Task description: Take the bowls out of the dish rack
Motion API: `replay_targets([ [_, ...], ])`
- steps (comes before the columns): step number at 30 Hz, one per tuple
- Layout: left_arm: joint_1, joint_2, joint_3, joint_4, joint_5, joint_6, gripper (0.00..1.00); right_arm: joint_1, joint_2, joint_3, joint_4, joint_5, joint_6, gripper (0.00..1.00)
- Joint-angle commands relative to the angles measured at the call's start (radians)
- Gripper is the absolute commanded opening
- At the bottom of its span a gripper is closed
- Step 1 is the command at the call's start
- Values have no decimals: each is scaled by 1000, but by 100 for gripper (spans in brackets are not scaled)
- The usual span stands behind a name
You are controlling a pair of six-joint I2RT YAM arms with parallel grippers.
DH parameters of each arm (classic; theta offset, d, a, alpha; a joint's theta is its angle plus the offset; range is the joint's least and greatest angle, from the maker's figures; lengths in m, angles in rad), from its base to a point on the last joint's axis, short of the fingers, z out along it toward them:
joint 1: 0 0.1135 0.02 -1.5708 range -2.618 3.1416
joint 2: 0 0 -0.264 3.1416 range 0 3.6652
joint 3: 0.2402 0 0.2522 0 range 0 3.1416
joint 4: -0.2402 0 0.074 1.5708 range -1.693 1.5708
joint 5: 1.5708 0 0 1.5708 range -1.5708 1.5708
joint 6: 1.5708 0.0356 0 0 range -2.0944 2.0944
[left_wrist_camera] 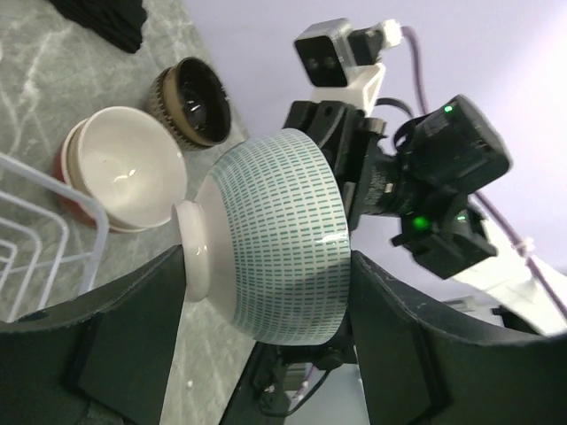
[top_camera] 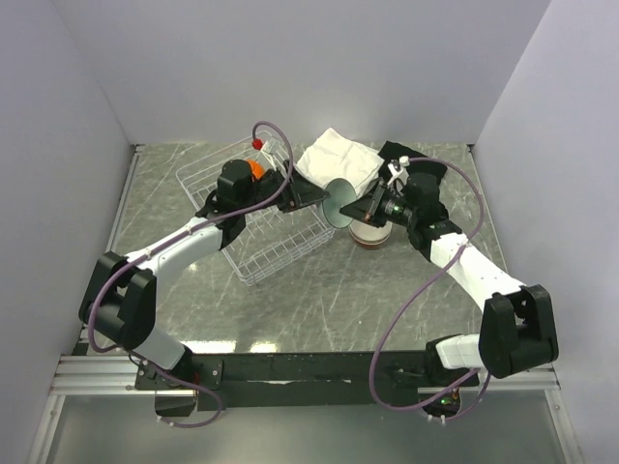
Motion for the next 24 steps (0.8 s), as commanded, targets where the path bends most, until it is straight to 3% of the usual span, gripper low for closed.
replay_targets([
  [1,-8,-58,6,-91,-81,201,46,2,-79,58,-74,51,-34,0],
  [3,-6,-71,27,-198,-131,309,63,-5,-113,61,-149,78,-64,0],
  [4,-6,-88,36,-233,-158,348,80,-10,-123,63,-178,110,-75,0],
  [7,-3,-122,82,-364,-299,486,99,-45,-169,65,-303,169,-124,0],
  [17,1,-203,81,-550,-841,851,99,-211,-317,37,-710,443,-220,0],
  [21,1,-255,6,-502,-1044,989,100,-300,-343,-11,-777,509,-226,0],
  [24,1,-291,-74,-432,-1109,1049,99,-360,-332,-38,-797,528,-224,0],
])
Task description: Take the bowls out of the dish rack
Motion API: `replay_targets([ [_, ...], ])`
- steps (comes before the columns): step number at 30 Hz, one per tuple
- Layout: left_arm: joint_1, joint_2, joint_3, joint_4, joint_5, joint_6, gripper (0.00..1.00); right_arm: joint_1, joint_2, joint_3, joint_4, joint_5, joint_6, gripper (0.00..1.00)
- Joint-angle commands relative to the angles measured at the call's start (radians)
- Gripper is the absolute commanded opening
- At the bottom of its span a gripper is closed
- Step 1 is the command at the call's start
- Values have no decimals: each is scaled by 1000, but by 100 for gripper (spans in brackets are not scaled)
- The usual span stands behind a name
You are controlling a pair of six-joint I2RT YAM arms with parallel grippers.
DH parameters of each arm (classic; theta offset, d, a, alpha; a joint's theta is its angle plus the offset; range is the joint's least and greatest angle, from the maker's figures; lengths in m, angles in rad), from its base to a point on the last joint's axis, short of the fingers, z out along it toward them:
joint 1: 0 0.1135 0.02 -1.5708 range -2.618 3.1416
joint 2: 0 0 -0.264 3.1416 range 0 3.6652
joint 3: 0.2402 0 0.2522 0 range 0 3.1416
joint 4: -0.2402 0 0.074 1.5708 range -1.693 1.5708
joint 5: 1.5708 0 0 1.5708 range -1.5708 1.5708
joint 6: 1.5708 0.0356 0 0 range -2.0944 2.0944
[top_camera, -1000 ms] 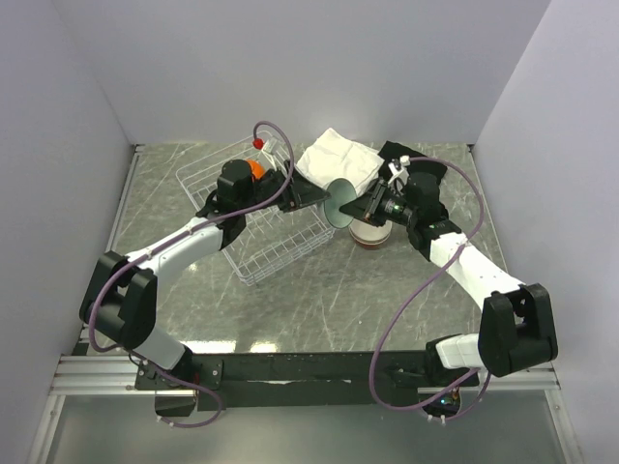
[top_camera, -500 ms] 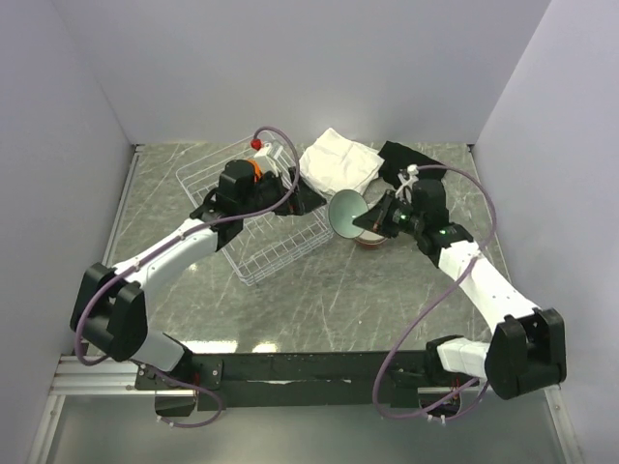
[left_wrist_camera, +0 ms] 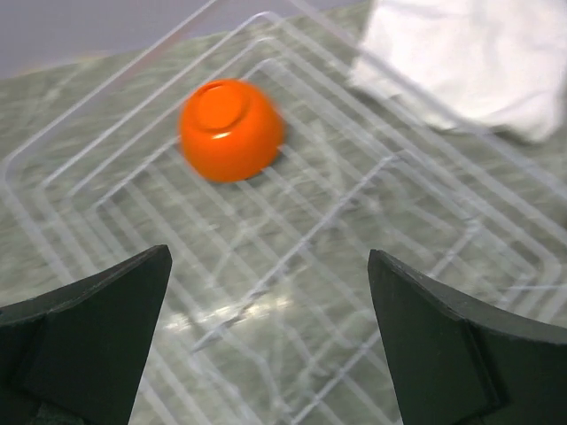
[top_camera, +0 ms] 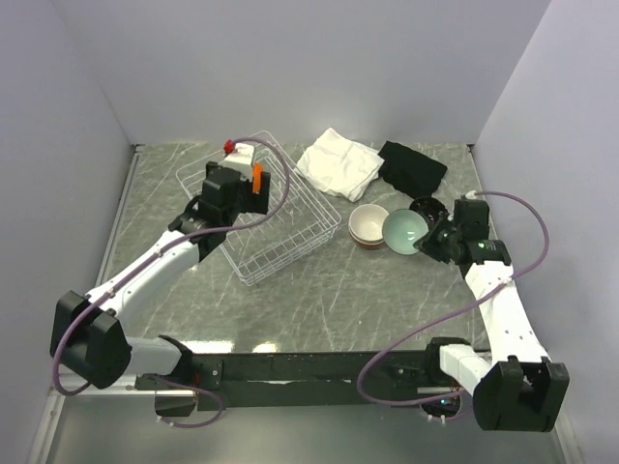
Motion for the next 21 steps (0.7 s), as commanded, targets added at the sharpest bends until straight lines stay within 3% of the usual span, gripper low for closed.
replay_targets([
  [1,-1,-79,-107,81,-216,168,99,-84,-11,-27,-52,67,-8,0],
  [8,-16,-152,-244,250,-228,206,100,-214,61,-99,-20,49,15,0],
  [21,-76,-216,-273,275,-295,294,100,-360,177,-219,160,-26,104,0],
])
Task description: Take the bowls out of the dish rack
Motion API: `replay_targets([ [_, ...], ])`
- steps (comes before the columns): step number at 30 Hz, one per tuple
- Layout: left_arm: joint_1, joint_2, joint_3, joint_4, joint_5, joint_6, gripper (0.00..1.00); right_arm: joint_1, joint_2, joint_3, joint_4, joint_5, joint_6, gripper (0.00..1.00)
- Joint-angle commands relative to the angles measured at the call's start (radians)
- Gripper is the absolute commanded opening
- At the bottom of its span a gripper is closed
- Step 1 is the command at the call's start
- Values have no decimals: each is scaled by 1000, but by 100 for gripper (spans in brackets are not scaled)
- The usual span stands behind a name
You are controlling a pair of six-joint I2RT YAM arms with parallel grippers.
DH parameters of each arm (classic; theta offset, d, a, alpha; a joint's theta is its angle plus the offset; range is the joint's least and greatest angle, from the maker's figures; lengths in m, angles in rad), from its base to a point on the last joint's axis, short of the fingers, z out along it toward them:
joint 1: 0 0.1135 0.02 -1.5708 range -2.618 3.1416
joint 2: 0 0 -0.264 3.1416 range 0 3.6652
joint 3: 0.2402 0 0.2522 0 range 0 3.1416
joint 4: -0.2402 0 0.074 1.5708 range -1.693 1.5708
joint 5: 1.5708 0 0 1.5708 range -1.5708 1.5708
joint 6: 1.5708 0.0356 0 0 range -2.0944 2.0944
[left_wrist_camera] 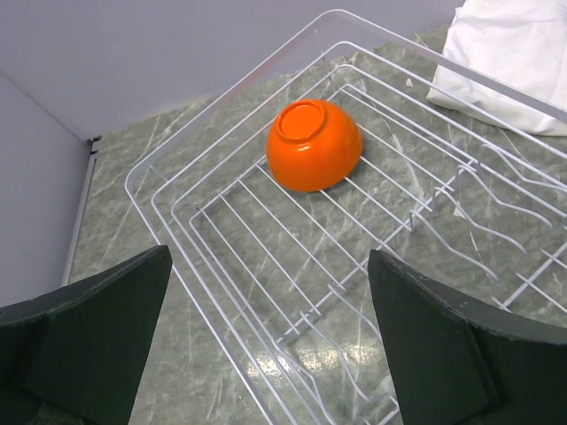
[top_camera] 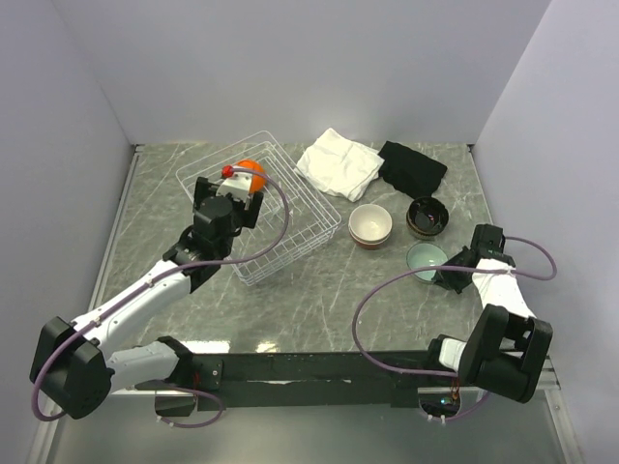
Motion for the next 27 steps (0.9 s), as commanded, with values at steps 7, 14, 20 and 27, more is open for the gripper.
replay_targets([
  [7,-12,-35,-20,61,-39,52,99,-36,-11,-58,170,-3,71,10],
  [14,-12,-23,-19,59,-30,52,99,-36,-81,-73,145,8,63,45],
  [20,-12,8,17,22,16,5,99,-34,-225,-40,79,43,49,80],
  [27,-12,124,121,-31,64,-5,99,22,-308,25,29,72,29,100],
])
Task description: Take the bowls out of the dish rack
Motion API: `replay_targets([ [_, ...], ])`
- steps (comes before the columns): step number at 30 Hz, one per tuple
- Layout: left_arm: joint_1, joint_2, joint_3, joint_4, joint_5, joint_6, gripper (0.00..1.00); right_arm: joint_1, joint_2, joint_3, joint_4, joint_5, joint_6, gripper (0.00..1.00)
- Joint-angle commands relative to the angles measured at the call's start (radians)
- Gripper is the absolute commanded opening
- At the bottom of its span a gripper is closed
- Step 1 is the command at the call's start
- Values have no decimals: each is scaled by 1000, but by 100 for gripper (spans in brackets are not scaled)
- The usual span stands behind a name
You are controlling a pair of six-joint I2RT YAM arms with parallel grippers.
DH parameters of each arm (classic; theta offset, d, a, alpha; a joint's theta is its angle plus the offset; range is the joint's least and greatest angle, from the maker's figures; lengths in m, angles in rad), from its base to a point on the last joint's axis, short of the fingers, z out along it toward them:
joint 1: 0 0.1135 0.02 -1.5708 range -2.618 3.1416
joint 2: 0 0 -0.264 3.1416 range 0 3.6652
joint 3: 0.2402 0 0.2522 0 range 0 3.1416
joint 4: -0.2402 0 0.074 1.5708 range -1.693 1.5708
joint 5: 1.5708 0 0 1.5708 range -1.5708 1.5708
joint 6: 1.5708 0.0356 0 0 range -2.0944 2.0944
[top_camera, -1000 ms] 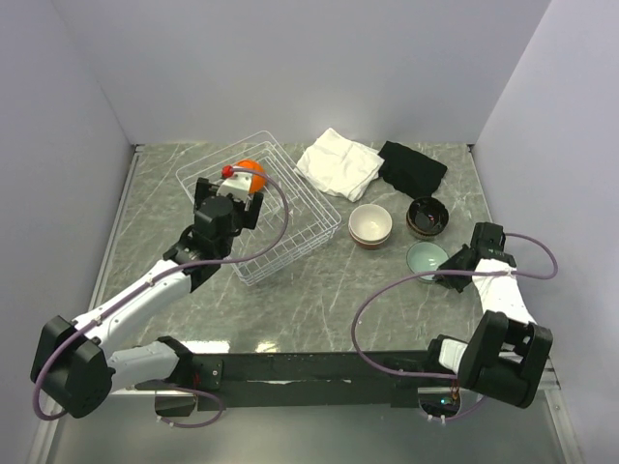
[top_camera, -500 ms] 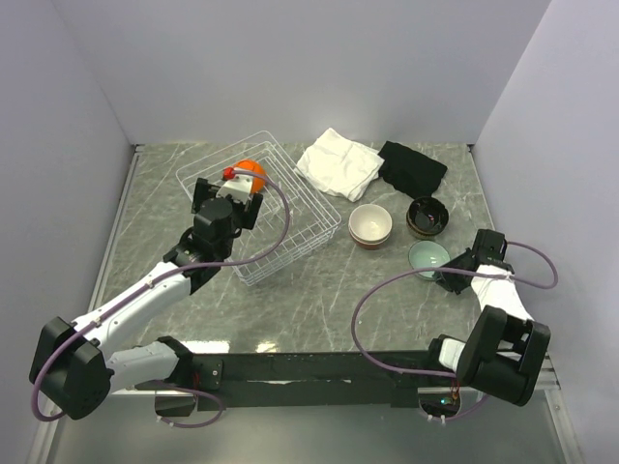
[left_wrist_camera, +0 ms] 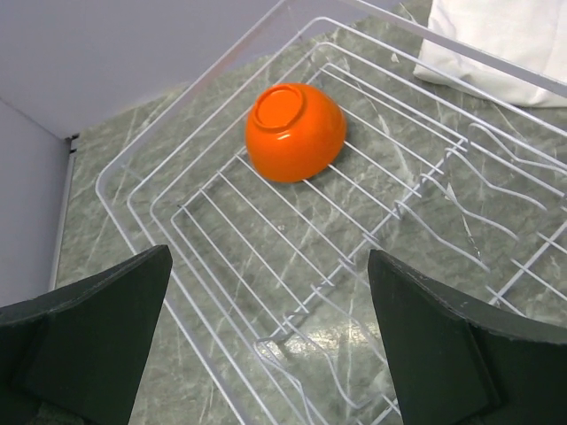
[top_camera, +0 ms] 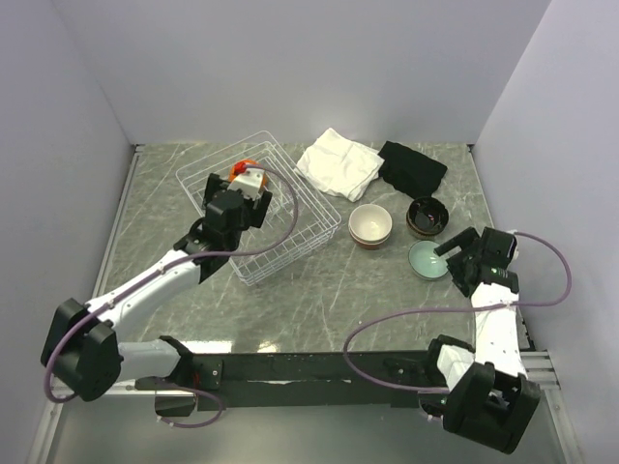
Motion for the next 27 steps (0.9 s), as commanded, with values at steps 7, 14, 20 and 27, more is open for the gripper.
replay_targets([
  [7,32,198,225,-52,123,20,99,143,-68,161,-5,71,-135,100],
  [14,152,407,412,-183,272,111,100,221,-91,183,15,99,-172,100],
  [20,187,665,675,-383,260,241,99,253,-100,164,43,73,-180,100],
  [27,200,804,794,-389,266,376,100,261,-99,157,53,60,-193,100],
])
